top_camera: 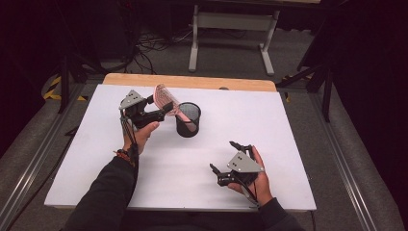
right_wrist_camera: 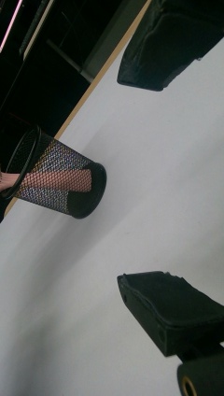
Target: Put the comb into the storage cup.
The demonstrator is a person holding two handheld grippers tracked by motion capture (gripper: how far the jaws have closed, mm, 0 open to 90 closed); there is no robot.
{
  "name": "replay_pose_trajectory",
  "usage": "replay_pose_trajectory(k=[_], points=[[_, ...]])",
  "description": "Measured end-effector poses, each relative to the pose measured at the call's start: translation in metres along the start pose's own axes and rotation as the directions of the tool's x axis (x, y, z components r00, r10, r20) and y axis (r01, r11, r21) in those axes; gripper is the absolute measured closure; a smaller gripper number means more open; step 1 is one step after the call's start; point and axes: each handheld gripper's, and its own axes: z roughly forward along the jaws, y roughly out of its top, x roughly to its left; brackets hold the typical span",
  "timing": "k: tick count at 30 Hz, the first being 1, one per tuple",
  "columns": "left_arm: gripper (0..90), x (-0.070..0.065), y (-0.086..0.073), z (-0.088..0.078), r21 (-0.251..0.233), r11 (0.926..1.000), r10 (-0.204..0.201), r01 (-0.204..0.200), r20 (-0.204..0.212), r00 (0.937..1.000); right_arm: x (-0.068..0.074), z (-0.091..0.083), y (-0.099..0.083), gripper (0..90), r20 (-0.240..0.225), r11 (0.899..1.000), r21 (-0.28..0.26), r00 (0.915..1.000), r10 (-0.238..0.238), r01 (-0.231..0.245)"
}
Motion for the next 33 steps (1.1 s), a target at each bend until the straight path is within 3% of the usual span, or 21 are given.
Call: replay_pose_trajectory(k=[11, 18, 24, 33], points=[[12.5, -0.002, 0.003, -0.003, 0.001, 0.9997, 0.026, -0.026, -0.035, 0.9991, 0.000, 0.000, 0.000, 5.4, 0.000, 1.000, -0.001, 1.0000, -0.002, 0.002], [6.2, -0.005, 0.004, -0.005, 0.036, 0.9972, 0.067, -0.065, -0.049, 0.9966, 0.000, 0.000, 0.000, 5.5, 0.000, 1.000, -0.001, 1.0000, -0.001, 0.001], [3.9, -0.006, 0.002, -0.008, 0.039, 0.9943, 0.100, -0.099, -0.019, 0.9948, 0.000, 0.000, 0.000, 5.4, 0.001, 1.000, -0.002, 1.0000, 0.000, 0.000], [3.4, -0.011, 0.002, -0.013, 0.048, 0.9894, 0.138, -0.137, -0.017, 0.9902, 0.000, -0.001, 0.000, 5.4, 0.003, 1.000, -0.002, 1.0000, -0.002, 0.002]])
